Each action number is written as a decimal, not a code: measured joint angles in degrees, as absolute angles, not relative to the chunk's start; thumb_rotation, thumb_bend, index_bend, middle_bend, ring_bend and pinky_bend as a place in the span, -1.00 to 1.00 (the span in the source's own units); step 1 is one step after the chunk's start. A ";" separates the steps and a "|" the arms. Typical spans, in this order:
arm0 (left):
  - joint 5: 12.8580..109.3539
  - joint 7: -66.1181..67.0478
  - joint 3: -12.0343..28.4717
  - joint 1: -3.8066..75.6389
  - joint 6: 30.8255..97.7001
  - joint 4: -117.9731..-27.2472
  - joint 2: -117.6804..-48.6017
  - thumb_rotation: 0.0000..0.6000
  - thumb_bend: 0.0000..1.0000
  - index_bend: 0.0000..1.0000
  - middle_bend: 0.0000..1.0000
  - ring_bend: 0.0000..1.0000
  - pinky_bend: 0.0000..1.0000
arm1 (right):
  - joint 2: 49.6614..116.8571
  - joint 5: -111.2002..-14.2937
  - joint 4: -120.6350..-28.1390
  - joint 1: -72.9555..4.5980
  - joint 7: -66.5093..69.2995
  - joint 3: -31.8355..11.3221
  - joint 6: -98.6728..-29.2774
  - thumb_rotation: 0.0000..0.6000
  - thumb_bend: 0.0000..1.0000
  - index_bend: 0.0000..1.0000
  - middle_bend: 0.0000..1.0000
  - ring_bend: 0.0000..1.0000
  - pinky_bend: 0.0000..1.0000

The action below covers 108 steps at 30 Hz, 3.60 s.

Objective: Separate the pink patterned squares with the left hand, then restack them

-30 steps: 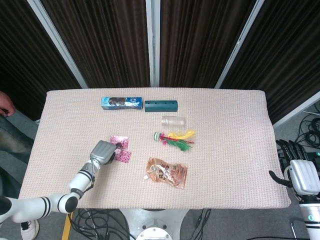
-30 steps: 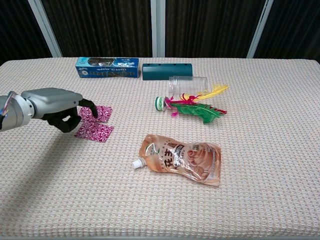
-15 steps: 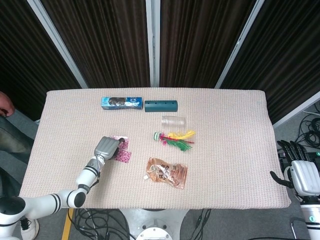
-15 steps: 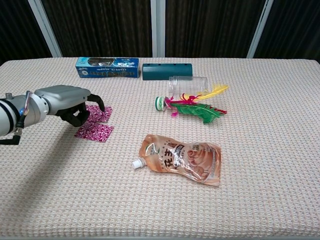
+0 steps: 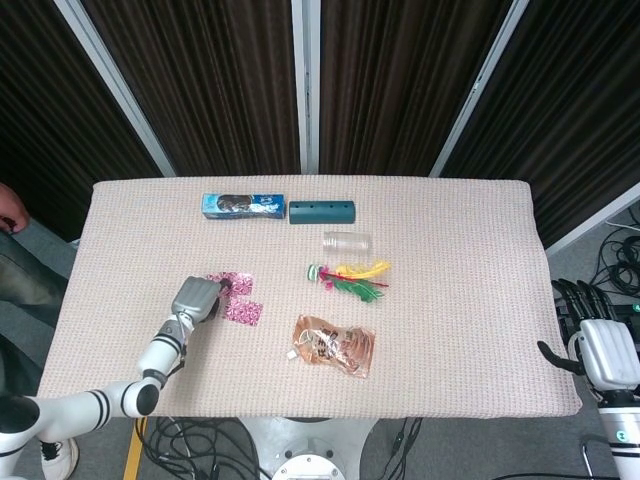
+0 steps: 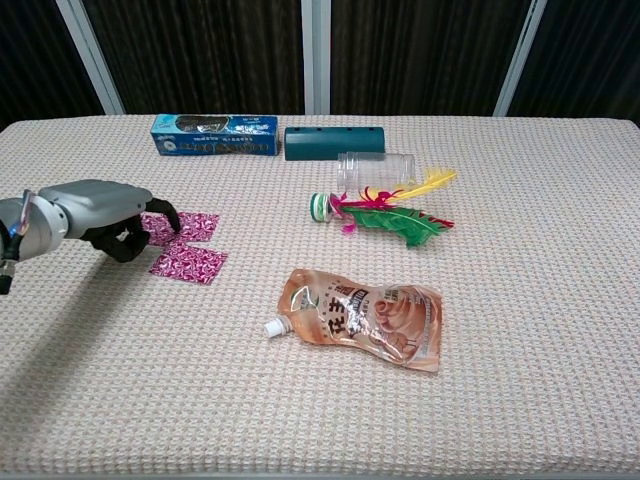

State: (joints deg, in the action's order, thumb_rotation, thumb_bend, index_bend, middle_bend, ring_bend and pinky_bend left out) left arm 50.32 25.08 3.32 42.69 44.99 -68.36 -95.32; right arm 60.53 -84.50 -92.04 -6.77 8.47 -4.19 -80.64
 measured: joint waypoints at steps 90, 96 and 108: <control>28.37 32.04 12.13 53.20 41.30 -55.66 -104.78 1.00 -0.60 -0.18 0.77 0.83 0.98 | 60.61 -83.65 -89.35 -5.99 11.83 -3.98 -80.14 1.00 -0.74 -0.80 -0.82 -0.95 -1.00; 29.35 31.29 12.23 52.93 41.53 -55.36 -105.19 1.00 -0.53 -0.11 0.77 0.84 0.98 | 60.60 -83.69 -89.46 -5.97 11.73 -3.97 -80.16 1.00 -0.74 -0.80 -0.83 -0.95 -1.00; 31.57 30.19 12.28 52.23 42.15 -55.10 -105.43 1.00 -0.50 -0.01 0.78 0.84 0.98 | 60.55 -83.59 -89.48 -5.88 11.90 -3.98 -80.11 1.00 -0.74 -0.80 -0.83 -0.95 -1.00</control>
